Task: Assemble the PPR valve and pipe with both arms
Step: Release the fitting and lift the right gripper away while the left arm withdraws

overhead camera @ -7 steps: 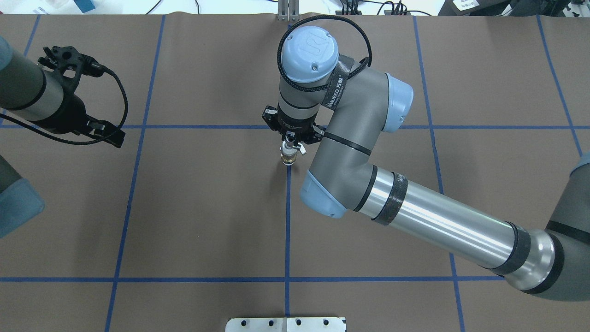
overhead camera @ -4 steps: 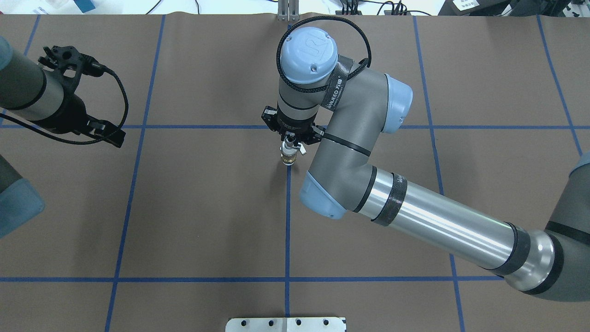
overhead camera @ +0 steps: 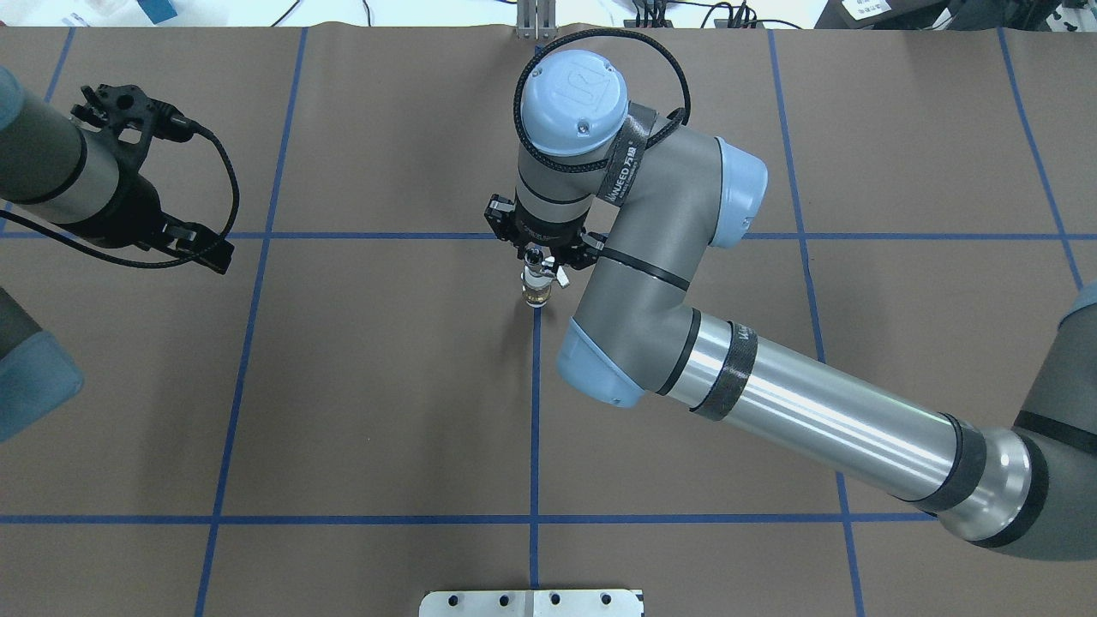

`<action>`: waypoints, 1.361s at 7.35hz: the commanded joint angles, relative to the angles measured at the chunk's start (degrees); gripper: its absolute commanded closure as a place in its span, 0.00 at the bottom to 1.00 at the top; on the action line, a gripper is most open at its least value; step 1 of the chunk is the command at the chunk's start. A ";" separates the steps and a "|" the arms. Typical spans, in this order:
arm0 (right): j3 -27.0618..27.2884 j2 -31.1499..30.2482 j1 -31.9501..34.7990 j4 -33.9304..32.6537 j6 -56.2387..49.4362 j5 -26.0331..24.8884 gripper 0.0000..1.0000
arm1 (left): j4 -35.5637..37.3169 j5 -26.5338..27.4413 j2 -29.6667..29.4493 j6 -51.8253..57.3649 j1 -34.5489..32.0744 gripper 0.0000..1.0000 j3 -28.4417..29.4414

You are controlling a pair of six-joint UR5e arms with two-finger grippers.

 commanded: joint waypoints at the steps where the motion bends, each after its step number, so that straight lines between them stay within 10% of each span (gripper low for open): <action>1: 2.50 -0.11 0.52 -0.45 0.05 0.26 0.00 | 0.09 0.00 -0.27 -0.07 -0.05 0.04 0.04; 6: 30.44 -28.44 16.57 -6.79 -21.58 8.14 0.00 | 0.26 -6.15 3.48 7.29 -8.11 0.04 -1.53; 10: 24.45 -46.58 41.67 -6.87 -67.23 20.96 0.00 | -0.26 -12.47 13.24 20.57 -19.88 0.01 -1.37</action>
